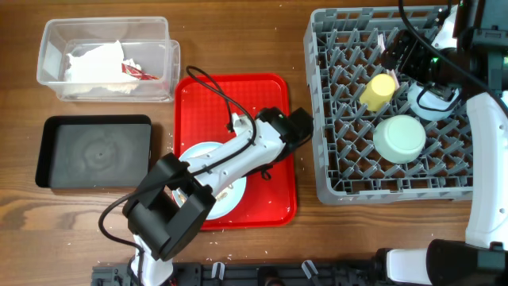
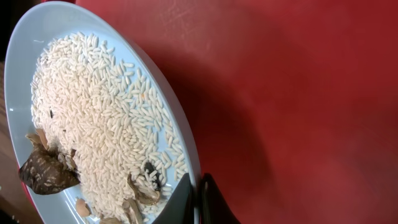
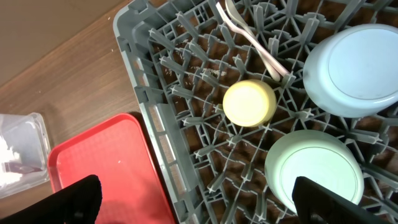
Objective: Sort waste into correct bins and load items into the dishwasher rack
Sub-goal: 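Lift the plate left with the left gripper and tip it over the black tray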
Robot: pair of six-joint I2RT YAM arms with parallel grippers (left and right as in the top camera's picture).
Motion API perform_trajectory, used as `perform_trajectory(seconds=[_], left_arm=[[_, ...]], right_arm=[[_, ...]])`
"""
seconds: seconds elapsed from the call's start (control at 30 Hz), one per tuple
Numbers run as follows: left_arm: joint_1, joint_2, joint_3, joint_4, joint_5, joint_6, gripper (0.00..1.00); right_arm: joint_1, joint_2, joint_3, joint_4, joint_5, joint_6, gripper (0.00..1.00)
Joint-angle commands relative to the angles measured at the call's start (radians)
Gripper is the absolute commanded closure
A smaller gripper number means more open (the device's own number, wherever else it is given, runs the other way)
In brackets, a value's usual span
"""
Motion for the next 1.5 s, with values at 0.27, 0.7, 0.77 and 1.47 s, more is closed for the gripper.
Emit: perform_trajectory(seconds=[0.27,0.7,0.77,1.47], left_arm=[[0.087,0.004,0.112,-0.069,-0.068,0.169,0.96],[0.555,-0.063,0.18,0.06,-0.1,0.511,0.96],[0.603,-0.068,0.197,0.06,-0.099,0.511,0.96],[1.125,-0.113,0.238,0.201,0.718,0.589,0.96]], right_arm=[[0.003,-0.001,0.003,0.0,0.017,0.014,0.0],[0.003,-0.001,0.003,0.0,0.017,0.014,0.0],[0.003,-0.001,0.003,0.0,0.017,0.014,0.0],[0.003,-0.001,0.003,0.0,0.017,0.014,0.0]])
